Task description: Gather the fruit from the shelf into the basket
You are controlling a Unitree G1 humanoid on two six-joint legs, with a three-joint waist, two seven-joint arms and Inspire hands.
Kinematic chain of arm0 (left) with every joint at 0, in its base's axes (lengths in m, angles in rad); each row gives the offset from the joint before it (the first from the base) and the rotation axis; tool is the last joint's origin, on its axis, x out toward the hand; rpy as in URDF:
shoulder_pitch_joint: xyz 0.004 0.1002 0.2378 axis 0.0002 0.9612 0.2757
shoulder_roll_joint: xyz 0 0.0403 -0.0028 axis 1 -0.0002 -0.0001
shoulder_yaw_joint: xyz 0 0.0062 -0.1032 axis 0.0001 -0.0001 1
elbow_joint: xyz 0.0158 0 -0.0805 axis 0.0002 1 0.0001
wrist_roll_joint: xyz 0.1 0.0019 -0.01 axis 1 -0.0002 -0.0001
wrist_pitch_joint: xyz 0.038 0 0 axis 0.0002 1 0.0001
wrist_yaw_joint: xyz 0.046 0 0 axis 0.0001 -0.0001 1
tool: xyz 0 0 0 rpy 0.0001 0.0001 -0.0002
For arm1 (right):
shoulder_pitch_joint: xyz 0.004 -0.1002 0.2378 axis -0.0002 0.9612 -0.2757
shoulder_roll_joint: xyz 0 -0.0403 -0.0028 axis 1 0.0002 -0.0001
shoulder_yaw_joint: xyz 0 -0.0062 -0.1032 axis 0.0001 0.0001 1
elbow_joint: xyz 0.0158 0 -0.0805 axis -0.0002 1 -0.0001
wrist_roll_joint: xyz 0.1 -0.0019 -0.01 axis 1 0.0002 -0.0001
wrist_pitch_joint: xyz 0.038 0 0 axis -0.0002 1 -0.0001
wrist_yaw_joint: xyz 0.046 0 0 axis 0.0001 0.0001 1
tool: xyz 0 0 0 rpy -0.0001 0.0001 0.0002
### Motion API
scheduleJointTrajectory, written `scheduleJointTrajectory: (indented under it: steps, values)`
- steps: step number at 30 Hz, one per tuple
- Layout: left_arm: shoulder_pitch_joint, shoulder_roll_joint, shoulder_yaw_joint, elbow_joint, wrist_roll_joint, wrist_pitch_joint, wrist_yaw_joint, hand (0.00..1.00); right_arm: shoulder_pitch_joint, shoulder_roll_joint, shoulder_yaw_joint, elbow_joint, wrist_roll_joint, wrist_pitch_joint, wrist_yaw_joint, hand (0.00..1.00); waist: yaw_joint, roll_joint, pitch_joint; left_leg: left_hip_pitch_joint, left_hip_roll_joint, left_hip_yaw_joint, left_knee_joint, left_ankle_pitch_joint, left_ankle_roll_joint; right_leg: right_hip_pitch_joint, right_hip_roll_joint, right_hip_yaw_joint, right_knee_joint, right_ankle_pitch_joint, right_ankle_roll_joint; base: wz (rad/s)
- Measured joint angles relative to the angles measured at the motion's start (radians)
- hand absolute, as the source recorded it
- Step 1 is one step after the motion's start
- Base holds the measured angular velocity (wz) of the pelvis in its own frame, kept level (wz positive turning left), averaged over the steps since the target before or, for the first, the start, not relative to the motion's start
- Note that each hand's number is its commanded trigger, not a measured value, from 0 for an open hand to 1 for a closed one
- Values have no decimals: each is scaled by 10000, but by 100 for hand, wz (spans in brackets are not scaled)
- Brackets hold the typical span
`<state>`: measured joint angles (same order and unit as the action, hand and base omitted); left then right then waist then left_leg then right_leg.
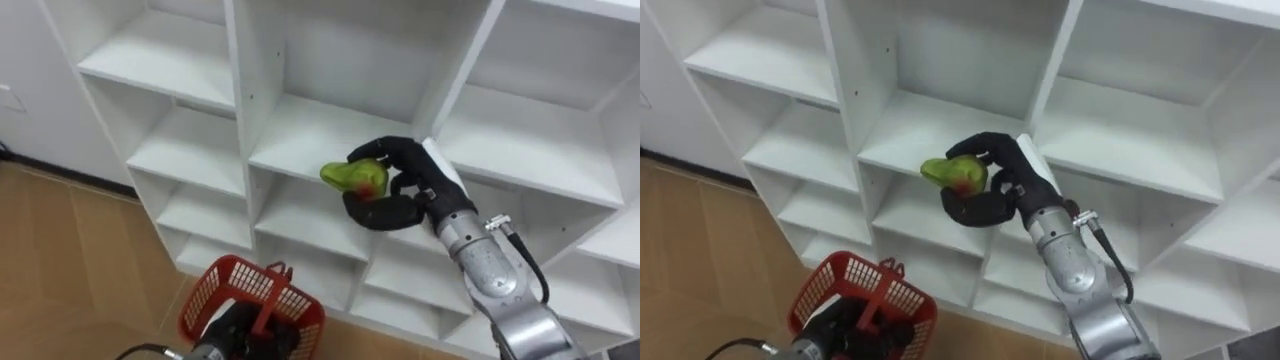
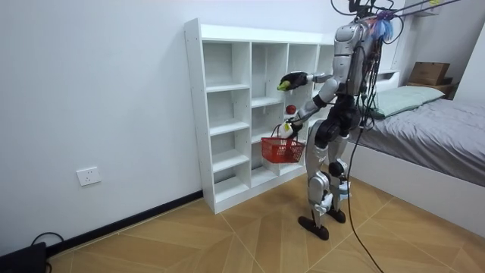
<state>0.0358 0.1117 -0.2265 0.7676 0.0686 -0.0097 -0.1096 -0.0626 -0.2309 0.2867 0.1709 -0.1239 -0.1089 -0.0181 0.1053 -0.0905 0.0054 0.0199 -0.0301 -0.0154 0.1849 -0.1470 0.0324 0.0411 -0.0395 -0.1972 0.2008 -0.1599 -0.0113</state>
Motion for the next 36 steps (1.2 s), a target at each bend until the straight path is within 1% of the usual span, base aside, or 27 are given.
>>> scheduleJointTrajectory:
  steps: [1, 2, 3, 7, 9, 13, 15, 17, 18, 21, 25, 28, 30, 33, 36]
  values:
    - [18, -27, -2, 0, 3, -20, 9, 100, 100, -9, -2, -114, -17, 0, 13, 100, -16, 27, 17, 80, 6, 33, -29, -12, -10, 44, 16, 47, -13, 0, 0, -21]
    - [53, -41, -6, -8, 4, -23, 32, 100, 338, -11, -13, -363, -54, 0, 90, 100, -134, 88, 33, 143, 12, 42, -41, -38, -13, 144, 41, 52, -136, 2, -1, -10]
    - [88, -55, -10, -64, 9, -23, 79, 100, 569, -9, -17, -574, -138, 3, 189, 100, -247, 122, 31, 149, 15, 45, -64, -47, -16, 126, 46, 65, -153, 3, -1, -5]
    - [328, -83, -86, -454, 19, -23, 166, 100, 1268, -18, -24, -976, -330, 82, 496, 100, -442, 239, 7, 196, 27, 108, -201, -55, -20, 94, 56, 139, -165, -5, 6, -7]
    - [349, -72, -150, -510, 16, -24, 180, 100, 1460, -26, -23, -1050, -360, 190, 659, 100, -481, 291, 12, 243, 35, 161, -216, -78, -19, 91, 70, 286, -168, -15, 9, -15]
    - [351, -66, -178, -520, 9, -64, 178, 100, 1897, -17, -25, -1044, -382, 194, 652, 100, -502, 315, 11, 359, 118, 376, -211, -140, 0, 136, 79, 395, -137, -16, 9, -12]
    - [351, -34, -186, -527, 9, -103, 178, 100, 2183, -17, -15, -996, -414, 194, 650, 100, -480, 408, 45, 438, 176, 494, -211, -222, 9, 140, 119, 576, -107, -15, 10, -22]
    - [351, -17, -193, -528, 9, -160, 176, 100, 2396, -33, -17, -976, -417, 194, 644, 100, -491, 496, 58, 454, 179, 603, -199, -259, 22, 132, 119, 590, -78, -16, 13, -14]
    - [350, -9, -194, -533, 13, -191, 176, 100, 2523, -32, -18, -971, -424, 194, 645, 100, -512, 544, 80, 473, 180, 638, -193, -270, 24, 127, 116, 611, -43, -21, 22, -10]
    - [352, 0, -189, -638, 15, -196, 175, 100, 2641, -12, -13, -694, -519, 194, 645, 100, -506, 593, 107, 551, 179, 706, -201, -272, 25, 115, 130, 745, 8, -27, 28, -12]
    - [361, 9, -186, -900, 14, -215, 95, 100, 2650, -23, -18, -538, -623, 238, 649, 100, -497, 601, 98, 564, 179, 727, -198, -272, 24, 110, 139, 824, 9, -27, 28, -2]
    - [457, 8, -190, -1452, 6, -231, 71, 100, 2646, -2, -8, -426, -817, 234, 651, 100, -484, 614, 88, 560, 177, 725, -198, -271, 24, 102, 144, 838, -5, -27, 28, 0]
    - [460, 15, -189, -1718, 10, -269, 51, 100, 2645, 0, -6, -148, -822, 235, 668, 100, -456, 640, 62, 544, 179, 750, -201, -271, 24, 97, 145, 848, -8, -27, 28, 0]
    - [471, 75, -190, -1747, 14, -297, -42, 100, 2644, 15, 1, -68, -822, 235, 795, 100, -456, 711, 25, 545, 180, 829, -207, -272, 24, 89, 157, 883, -16, -27, 28, -2]
    - [471, 136, -191, -1748, 14, -317, -88, 100, 2641, 21, 2, 110, -822, 235, 853, 100, -455, 714, 20, 545, 179, 845, -214, -273, 21, 89, 169, 899, -32, -27, 28, 0]
